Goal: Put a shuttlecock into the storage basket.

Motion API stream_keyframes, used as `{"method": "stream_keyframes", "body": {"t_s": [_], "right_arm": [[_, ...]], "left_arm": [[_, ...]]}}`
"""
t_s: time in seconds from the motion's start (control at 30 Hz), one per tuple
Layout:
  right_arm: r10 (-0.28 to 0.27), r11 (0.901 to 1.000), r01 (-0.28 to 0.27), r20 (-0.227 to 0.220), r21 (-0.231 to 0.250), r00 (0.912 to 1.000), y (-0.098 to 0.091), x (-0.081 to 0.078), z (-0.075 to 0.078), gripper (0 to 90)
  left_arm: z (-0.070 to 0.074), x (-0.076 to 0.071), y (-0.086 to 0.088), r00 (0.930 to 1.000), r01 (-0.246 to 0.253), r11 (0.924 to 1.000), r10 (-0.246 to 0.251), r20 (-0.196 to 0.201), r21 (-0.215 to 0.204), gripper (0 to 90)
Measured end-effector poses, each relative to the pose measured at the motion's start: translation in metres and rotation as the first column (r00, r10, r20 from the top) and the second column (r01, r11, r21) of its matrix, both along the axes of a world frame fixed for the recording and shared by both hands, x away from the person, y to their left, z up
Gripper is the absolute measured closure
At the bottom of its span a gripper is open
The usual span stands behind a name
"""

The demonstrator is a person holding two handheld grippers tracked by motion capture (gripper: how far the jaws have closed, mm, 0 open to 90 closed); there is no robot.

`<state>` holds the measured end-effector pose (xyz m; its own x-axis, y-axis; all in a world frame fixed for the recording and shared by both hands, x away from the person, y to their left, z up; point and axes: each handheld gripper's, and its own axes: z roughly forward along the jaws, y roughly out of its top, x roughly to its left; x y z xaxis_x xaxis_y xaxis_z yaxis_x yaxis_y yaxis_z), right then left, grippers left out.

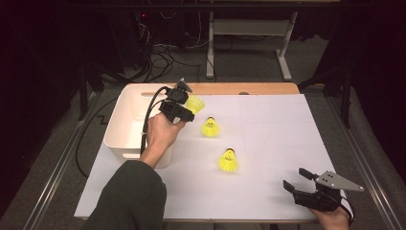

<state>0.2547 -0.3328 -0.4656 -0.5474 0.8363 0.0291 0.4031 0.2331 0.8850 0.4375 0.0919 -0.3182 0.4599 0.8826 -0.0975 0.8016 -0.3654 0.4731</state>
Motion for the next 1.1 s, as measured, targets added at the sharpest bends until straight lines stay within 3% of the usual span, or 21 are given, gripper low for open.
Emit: {"method": "stream_keyframes", "body": {"t_s": [0.5, 1.1], "right_arm": [[-0.003, 1.0000, 0.003, -0.002, 0.001, 1.0000, 0.000, 0.000, 0.000, 23.2], [-0.004, 1.0000, 0.004, -0.001, 0.002, 1.0000, 0.000, 0.000, 0.000, 23.1]], "left_arm": [[0.021, 0.005, 0.018, 0.9991, -0.030, 0.9994, 0.030, 0.028, -0.016, 64.8], [0.027, 0.005, 0.040, 0.9969, -0.063, 0.9979, 0.064, 0.047, -0.016, 64.8]]}}
